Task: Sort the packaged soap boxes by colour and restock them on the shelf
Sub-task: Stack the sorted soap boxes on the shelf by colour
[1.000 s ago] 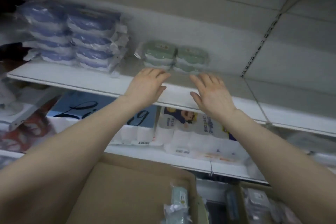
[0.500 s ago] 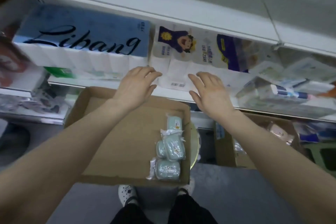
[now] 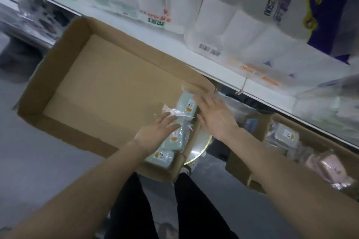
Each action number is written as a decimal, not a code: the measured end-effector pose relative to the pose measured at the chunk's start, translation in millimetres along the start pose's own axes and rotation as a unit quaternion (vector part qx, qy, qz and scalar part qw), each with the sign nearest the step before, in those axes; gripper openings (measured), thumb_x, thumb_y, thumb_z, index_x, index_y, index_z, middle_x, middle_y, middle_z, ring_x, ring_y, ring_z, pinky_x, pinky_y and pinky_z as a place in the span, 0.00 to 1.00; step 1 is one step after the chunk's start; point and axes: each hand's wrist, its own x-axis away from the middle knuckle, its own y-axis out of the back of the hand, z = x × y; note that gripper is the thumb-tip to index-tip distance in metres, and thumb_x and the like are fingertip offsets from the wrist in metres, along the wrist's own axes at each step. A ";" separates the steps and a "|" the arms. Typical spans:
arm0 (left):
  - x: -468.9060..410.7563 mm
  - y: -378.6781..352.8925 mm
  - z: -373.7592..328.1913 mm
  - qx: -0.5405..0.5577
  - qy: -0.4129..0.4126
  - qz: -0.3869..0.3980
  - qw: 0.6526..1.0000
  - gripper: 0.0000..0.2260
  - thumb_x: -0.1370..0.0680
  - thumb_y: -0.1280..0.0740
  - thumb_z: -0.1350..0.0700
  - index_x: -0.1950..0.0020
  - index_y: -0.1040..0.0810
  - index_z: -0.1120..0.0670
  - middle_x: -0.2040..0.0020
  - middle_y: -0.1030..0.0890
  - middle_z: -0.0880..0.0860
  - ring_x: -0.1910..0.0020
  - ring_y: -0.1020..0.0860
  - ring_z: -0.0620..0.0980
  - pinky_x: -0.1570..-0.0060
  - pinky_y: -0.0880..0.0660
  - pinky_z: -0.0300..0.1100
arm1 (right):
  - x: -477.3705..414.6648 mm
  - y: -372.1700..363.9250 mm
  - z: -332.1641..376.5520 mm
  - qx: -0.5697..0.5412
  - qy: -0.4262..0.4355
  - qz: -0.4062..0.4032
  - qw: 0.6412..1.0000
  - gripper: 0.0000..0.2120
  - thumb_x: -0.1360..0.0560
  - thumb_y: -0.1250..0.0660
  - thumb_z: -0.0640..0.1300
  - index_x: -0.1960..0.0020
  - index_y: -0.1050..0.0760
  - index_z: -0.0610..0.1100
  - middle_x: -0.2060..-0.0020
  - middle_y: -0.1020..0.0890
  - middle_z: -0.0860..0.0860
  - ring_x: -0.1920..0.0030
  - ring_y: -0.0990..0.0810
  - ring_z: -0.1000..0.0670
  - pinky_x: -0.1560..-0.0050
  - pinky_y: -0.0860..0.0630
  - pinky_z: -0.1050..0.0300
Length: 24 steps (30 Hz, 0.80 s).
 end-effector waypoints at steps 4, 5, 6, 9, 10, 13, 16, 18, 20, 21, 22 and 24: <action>-29.4 -34.7 -14.9 -0.182 -0.082 0.119 0.973 0.41 0.23 0.41 0.68 0.23 0.66 0.48 0.23 0.68 0.53 0.25 0.68 0.58 0.26 0.67 0.55 | -18.6 -41.8 -14.6 -0.018 0.021 0.026 0.999 0.30 0.30 0.27 0.43 0.30 0.31 0.41 0.41 0.24 0.40 0.46 0.22 0.40 0.48 0.24 0.48; -33.9 -42.2 -13.1 -0.215 -0.085 0.127 0.964 0.43 0.23 0.39 0.66 0.23 0.68 0.47 0.24 0.71 0.53 0.26 0.71 0.59 0.28 0.69 0.56 | -22.3 -50.2 -16.2 -0.021 0.022 0.040 0.999 0.31 0.30 0.27 0.42 0.30 0.32 0.41 0.40 0.24 0.40 0.45 0.23 0.39 0.47 0.24 0.47; -37.8 -46.6 -10.3 -0.242 -0.089 0.129 0.958 0.45 0.24 0.37 0.65 0.24 0.69 0.47 0.26 0.74 0.53 0.28 0.73 0.60 0.29 0.71 0.57 | -25.7 -57.5 -17.1 -0.025 0.021 0.049 0.998 0.31 0.30 0.27 0.42 0.30 0.32 0.41 0.39 0.25 0.40 0.44 0.23 0.39 0.47 0.25 0.47; -46.9 -49.1 -0.4 -0.286 -0.107 0.122 0.944 0.48 0.26 0.31 0.60 0.24 0.68 0.46 0.28 0.76 0.55 0.32 0.78 0.62 0.32 0.74 0.59 | -35.1 -72.5 -14.5 -0.068 -0.010 0.062 0.996 0.29 0.29 0.28 0.39 0.30 0.32 0.41 0.39 0.26 0.39 0.44 0.24 0.38 0.47 0.25 0.45; -48.8 -47.7 2.7 -0.288 -0.109 0.117 0.944 0.48 0.26 0.31 0.59 0.23 0.66 0.46 0.27 0.75 0.55 0.32 0.79 0.62 0.32 0.74 0.59 | -38.6 -76.5 -12.8 -0.088 -0.028 0.071 0.993 0.29 0.28 0.30 0.38 0.29 0.34 0.41 0.37 0.28 0.38 0.43 0.25 0.37 0.45 0.26 0.45; -51.2 -45.6 17.0 -0.289 -0.102 0.090 0.948 0.43 0.25 0.34 0.58 0.22 0.63 0.49 0.22 0.62 0.55 0.29 0.75 0.63 0.32 0.75 0.59 | -50.2 -83.9 -7.9 -0.112 -0.073 0.118 0.984 0.30 0.23 0.36 0.39 0.24 0.42 0.45 0.32 0.35 0.40 0.38 0.30 0.39 0.40 0.28 0.42; -48.9 -44.4 41.9 -0.229 -0.066 0.044 0.970 0.38 0.25 0.33 0.47 0.23 0.52 0.52 0.24 0.44 0.59 0.23 0.59 0.62 0.28 0.70 0.58 | -58.9 -90.1 -3.5 -0.126 -0.103 0.115 0.980 0.31 0.24 0.37 0.36 0.23 0.42 0.43 0.34 0.33 0.39 0.41 0.29 0.38 0.44 0.26 0.43; -44.1 -40.9 66.1 -0.177 -0.022 0.001 0.984 0.39 0.29 0.32 0.38 0.25 0.44 0.54 0.30 0.34 0.59 0.26 0.43 0.62 0.26 0.64 0.57 | -64.4 -93.1 -0.4 -0.131 -0.129 0.113 0.976 0.30 0.24 0.37 0.37 0.23 0.42 0.41 0.36 0.31 0.37 0.44 0.27 0.37 0.47 0.25 0.43; -38.1 -38.2 92.8 -0.116 0.031 -0.057 0.991 0.39 0.33 0.32 0.34 0.30 0.36 0.55 0.39 0.29 0.58 0.34 0.32 0.62 0.24 0.52 0.57 | -72.5 -95.6 5.6 -0.115 -0.158 0.120 0.973 0.29 0.20 0.39 0.42 0.23 0.45 0.39 0.36 0.31 0.36 0.44 0.26 0.37 0.49 0.27 0.45; -35.5 -38.8 106.8 -0.080 0.067 -0.090 0.991 0.38 0.34 0.30 0.35 0.32 0.33 0.56 0.43 0.28 0.58 0.39 0.29 0.62 0.27 0.44 0.57 | -77.5 -97.5 9.5 -0.100 -0.176 0.135 0.970 0.28 0.18 0.41 0.46 0.23 0.47 0.39 0.36 0.30 0.36 0.42 0.26 0.37 0.49 0.29 0.47; -33.1 -37.1 119.4 -0.040 0.109 -0.117 0.986 0.37 0.36 0.28 0.37 0.34 0.31 0.56 0.45 0.27 0.59 0.43 0.28 0.62 0.32 0.35 0.57 | -83.5 -99.9 14.3 -0.087 -0.195 0.153 0.965 0.28 0.17 0.44 0.49 0.23 0.49 0.38 0.36 0.30 0.36 0.41 0.27 0.38 0.50 0.30 0.48; -31.0 -33.5 141.5 0.024 0.198 -0.132 0.971 0.35 0.36 0.25 0.41 0.36 0.30 0.57 0.47 0.27 0.61 0.46 0.27 0.63 0.48 0.27 0.55 | -96.5 -106.4 26.1 -0.087 -0.235 0.177 0.952 0.32 0.17 0.47 0.55 0.22 0.54 0.38 0.35 0.30 0.34 0.40 0.26 0.36 0.46 0.28 0.47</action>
